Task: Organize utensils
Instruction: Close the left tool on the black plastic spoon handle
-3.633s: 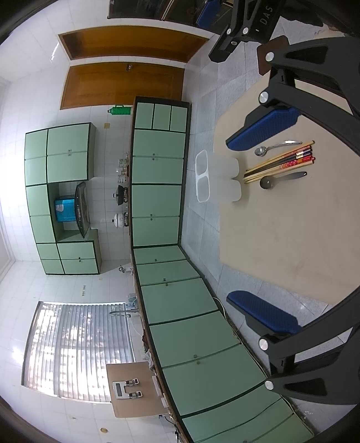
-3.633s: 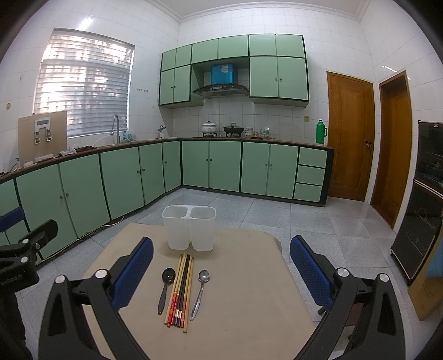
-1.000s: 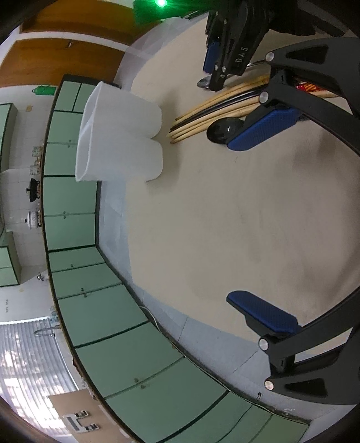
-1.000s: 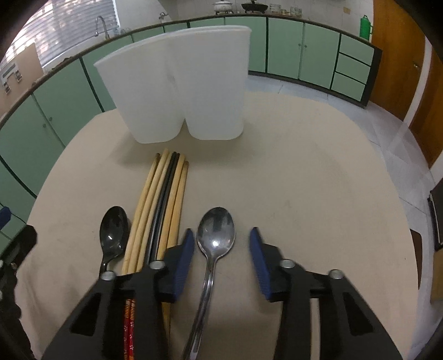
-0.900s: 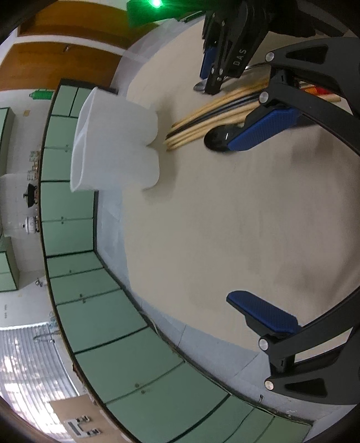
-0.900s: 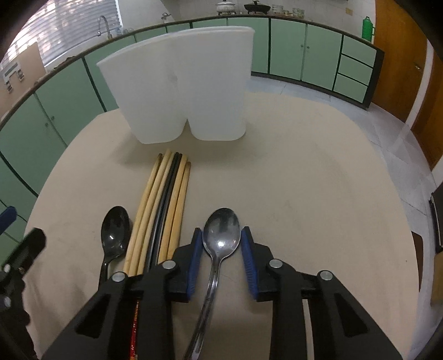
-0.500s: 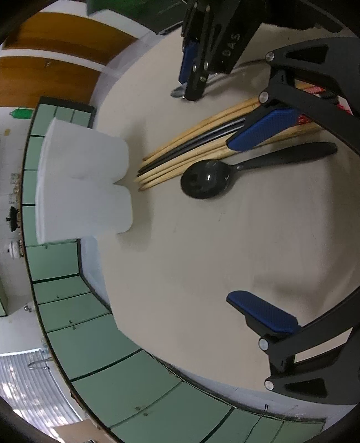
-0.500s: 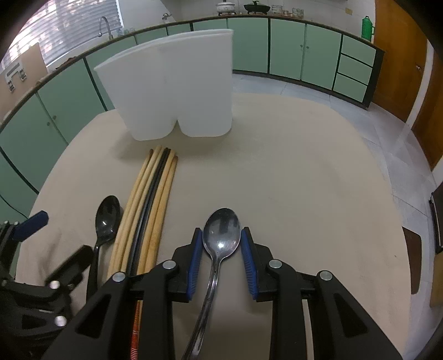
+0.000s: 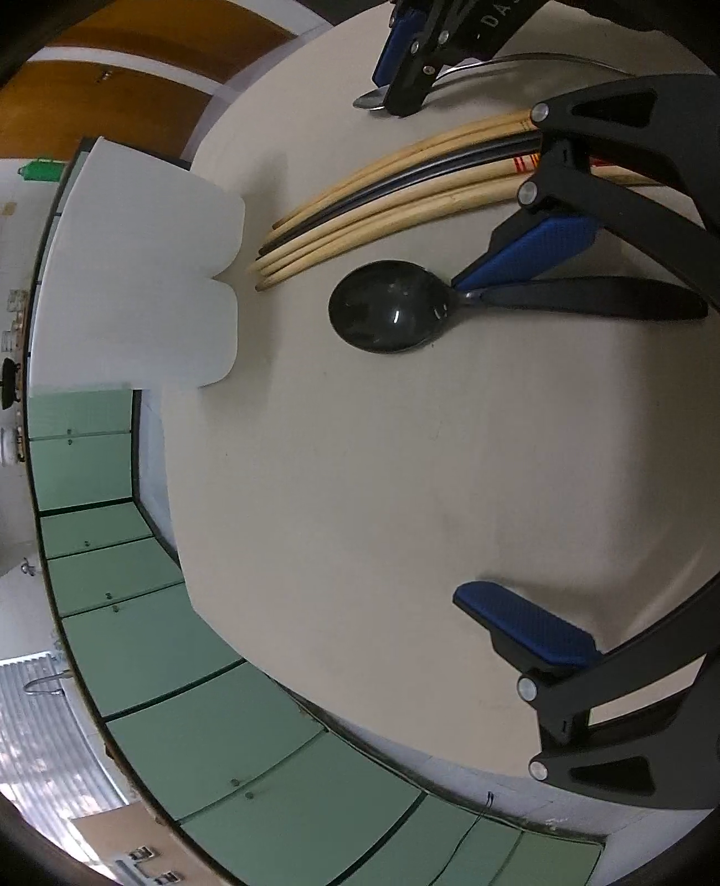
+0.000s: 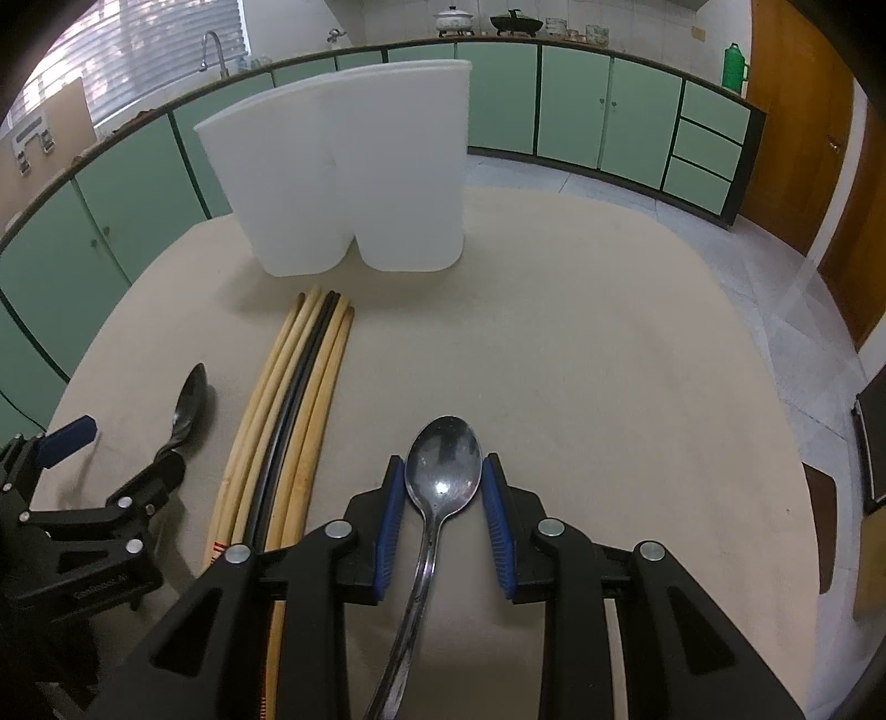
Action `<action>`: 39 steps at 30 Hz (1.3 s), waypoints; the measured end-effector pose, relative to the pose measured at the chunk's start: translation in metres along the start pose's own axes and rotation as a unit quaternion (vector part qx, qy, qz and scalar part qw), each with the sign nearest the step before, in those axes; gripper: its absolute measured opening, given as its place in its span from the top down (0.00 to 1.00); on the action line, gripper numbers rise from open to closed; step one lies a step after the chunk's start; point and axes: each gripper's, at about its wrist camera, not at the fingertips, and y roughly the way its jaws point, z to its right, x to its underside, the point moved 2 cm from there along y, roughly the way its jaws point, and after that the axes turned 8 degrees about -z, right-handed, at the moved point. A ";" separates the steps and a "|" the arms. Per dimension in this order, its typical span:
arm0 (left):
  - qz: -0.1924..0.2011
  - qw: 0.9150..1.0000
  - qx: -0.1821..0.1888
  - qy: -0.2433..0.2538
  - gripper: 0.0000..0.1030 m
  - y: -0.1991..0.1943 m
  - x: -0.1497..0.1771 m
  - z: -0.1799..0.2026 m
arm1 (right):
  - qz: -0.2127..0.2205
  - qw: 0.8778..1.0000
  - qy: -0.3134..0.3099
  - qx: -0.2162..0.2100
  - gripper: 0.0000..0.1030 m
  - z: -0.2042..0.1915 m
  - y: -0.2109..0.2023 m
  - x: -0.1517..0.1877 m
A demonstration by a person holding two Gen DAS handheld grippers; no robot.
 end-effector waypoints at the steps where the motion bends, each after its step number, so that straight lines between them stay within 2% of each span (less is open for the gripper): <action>1: 0.001 1.000 0.003 0.005 0.05 -0.002 0.000 0.002 | 0.000 1.000 0.000 0.000 0.72 0.000 0.000 0.000; 4: 0.010 1.000 0.017 0.015 0.05 -0.009 -0.002 0.007 | -0.001 1.000 -0.004 0.000 0.72 0.000 0.000 -0.001; 9: 0.017 0.999 0.017 0.023 0.05 -0.010 -0.016 0.015 | -0.005 1.000 0.001 -0.008 0.72 0.004 -0.001 -0.002; 14: 0.003 0.999 0.019 0.026 0.05 0.005 -0.031 0.012 | -0.010 1.000 0.010 -0.013 0.70 0.009 -0.001 -0.004; 19: -0.003 0.999 0.031 0.030 0.07 0.009 -0.030 0.012 | -0.016 1.000 0.009 -0.012 0.70 0.008 0.002 -0.007; 20: -0.006 0.999 0.035 0.029 0.14 0.010 -0.029 0.013 | -0.017 1.000 0.009 -0.011 0.71 0.008 0.002 -0.007; 21: -0.009 0.999 0.039 0.028 0.27 0.011 -0.029 0.013 | -0.018 1.000 0.009 -0.011 0.71 0.007 0.002 -0.008; 23: -0.008 0.998 0.058 0.018 0.35 0.010 -0.027 0.012 | -0.018 1.000 0.010 -0.011 0.72 0.006 0.003 -0.008; 25: -0.004 0.998 0.064 0.023 0.49 0.010 -0.030 0.011 | -0.017 1.000 0.009 -0.010 0.72 0.005 0.003 -0.008; 26: -0.001 0.997 0.069 0.025 0.62 0.009 -0.029 0.011 | -0.014 1.000 0.011 -0.011 0.72 0.006 0.003 -0.008; 27: 0.001 0.996 0.081 0.026 0.67 0.009 -0.030 0.009 | -0.012 1.000 0.013 -0.012 0.73 0.006 0.003 -0.008; 29: 0.004 0.995 0.100 0.024 0.67 0.007 -0.031 0.007 | 0.006 1.000 0.017 -0.013 0.73 0.008 -0.002 -0.006; 31: 0.013 0.994 0.103 0.025 0.67 0.003 -0.031 0.006 | 0.028 0.999 0.013 -0.010 0.73 0.008 -0.010 -0.005; 35: 0.071 0.991 0.116 0.020 0.67 -0.020 -0.028 0.004 | 0.077 0.997 0.002 -0.014 0.73 0.008 -0.029 -0.008; 39: 0.133 0.985 0.111 0.020 0.67 -0.046 -0.021 0.003 | 0.122 0.992 0.002 -0.036 0.73 0.012 -0.052 -0.018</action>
